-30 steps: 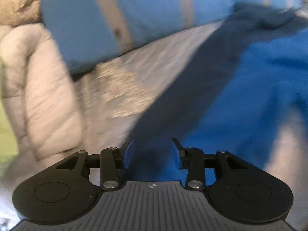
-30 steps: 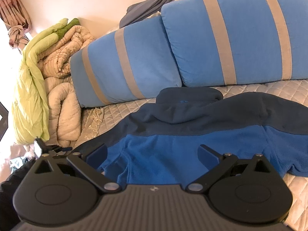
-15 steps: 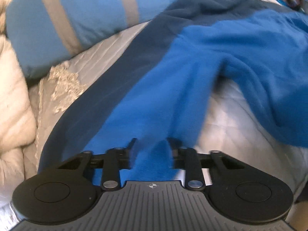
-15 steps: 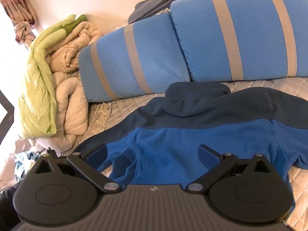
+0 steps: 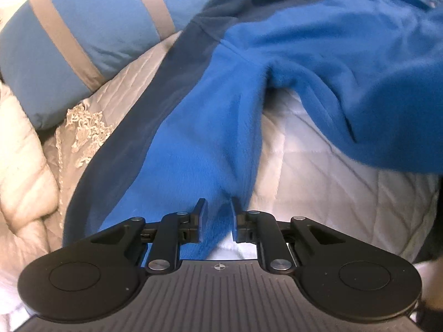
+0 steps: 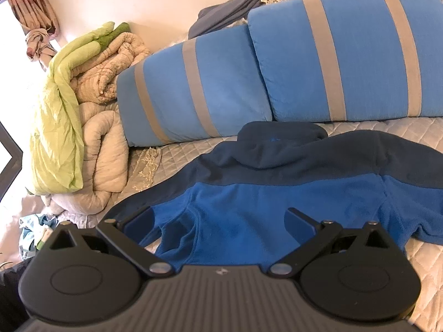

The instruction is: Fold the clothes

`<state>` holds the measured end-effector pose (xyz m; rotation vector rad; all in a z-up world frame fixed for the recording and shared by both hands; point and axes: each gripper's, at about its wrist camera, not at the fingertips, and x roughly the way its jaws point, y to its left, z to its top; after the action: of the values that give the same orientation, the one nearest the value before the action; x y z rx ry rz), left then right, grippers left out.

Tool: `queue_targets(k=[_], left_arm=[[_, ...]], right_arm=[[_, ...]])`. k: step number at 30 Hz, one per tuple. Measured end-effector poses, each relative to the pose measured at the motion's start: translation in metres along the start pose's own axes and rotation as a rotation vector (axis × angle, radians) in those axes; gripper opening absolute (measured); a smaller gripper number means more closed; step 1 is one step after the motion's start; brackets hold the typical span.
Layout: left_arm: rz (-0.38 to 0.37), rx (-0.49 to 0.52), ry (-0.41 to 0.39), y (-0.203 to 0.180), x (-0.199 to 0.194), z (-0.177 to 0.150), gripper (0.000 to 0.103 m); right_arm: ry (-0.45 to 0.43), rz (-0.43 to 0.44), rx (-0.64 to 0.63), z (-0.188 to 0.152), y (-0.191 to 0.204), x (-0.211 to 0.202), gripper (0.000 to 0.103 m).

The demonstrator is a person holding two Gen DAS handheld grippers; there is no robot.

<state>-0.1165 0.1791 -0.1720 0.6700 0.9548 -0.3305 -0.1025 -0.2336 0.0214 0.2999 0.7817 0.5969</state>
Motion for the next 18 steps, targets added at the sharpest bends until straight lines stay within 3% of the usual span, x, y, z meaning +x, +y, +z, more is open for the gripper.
queue_targets(k=[1,2,6,8,10,18], left_arm=[[-0.003,0.002,0.011,0.002,-0.004,-0.001,0.033],[0.001,-0.018,0.011,0.009,-0.013,-0.002,0.037],[0.016,-0.098,0.01,0.038,-0.047,-0.009,0.042],[0.023,-0.138,0.01,0.052,-0.065,-0.012,0.061],[0.031,-0.178,0.01,0.066,-0.082,-0.015,0.073],[0.039,-0.293,-0.042,0.129,-0.201,-0.021,0.079]], right_arm=[[-0.002,0.0,-0.002,0.0,0.0,-0.003,0.103],[-0.002,0.001,-0.005,0.001,-0.001,-0.006,0.103],[-0.001,0.004,-0.005,0.007,-0.005,-0.023,0.103],[0.003,0.011,-0.001,0.01,-0.008,-0.033,0.103],[0.018,0.021,0.002,0.012,-0.012,-0.042,0.103],[0.115,0.038,-0.012,0.014,-0.029,-0.077,0.103]])
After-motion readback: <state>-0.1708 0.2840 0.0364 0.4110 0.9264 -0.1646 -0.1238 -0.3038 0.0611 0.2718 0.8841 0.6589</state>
